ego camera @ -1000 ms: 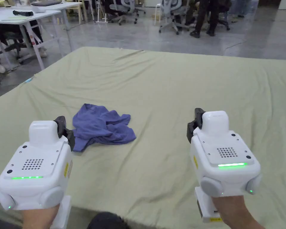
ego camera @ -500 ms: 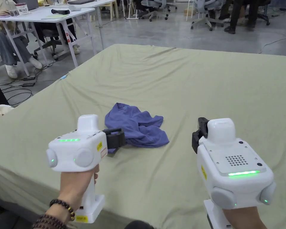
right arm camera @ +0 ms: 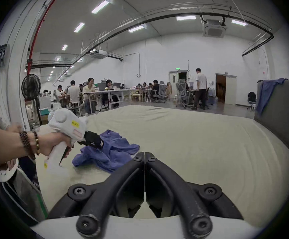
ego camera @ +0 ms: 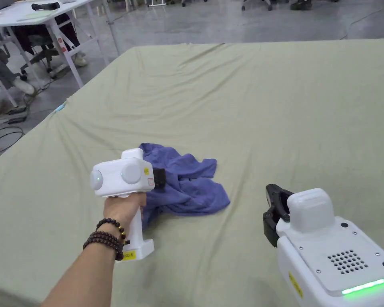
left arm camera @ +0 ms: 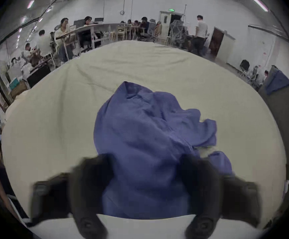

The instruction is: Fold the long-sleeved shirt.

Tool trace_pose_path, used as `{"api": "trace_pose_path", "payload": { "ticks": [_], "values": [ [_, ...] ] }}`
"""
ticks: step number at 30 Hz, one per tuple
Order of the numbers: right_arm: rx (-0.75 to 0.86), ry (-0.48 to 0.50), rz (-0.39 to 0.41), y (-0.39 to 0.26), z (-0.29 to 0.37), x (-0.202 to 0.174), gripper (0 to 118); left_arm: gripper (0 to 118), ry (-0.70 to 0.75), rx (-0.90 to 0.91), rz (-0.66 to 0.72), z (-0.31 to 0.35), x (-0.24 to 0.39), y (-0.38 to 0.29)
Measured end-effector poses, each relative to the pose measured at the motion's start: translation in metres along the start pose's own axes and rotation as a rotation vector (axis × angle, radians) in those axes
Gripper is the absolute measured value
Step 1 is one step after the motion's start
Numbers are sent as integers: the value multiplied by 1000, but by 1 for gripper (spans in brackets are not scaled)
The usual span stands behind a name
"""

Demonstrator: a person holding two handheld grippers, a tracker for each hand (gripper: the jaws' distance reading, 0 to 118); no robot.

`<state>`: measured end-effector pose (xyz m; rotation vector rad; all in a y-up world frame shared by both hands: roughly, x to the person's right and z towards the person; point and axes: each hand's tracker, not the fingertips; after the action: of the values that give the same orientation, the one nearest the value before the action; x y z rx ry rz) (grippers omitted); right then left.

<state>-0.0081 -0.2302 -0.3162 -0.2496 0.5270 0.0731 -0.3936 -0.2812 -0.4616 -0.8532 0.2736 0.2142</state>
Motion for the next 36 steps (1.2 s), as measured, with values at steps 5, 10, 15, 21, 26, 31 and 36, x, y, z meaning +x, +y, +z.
{"api": "trace_pose_path", "payload": {
  "ticks": [5,10,15,21,26,31,36],
  "values": [
    [-23,-28,-35,-7,-1,17,0,8,15,-55,-1,2,3,6],
    [-20,-68,-63,-2,24,41,0,7,-198,55,66,71,34,24],
    [10,-151,-68,14,66,78,0,7,-464,134,-13,149,123,43],
    [50,-317,-159,30,133,142,0,7,-771,150,-205,211,301,10],
    [13,-487,-178,27,186,192,0,7,-886,39,-338,179,453,-75],
    [-70,-574,-165,11,219,223,0,8,-857,-109,-366,127,520,-167],
    [-135,-535,-191,0,219,233,0,116,-823,-76,-397,134,492,-172]
  ]
}}
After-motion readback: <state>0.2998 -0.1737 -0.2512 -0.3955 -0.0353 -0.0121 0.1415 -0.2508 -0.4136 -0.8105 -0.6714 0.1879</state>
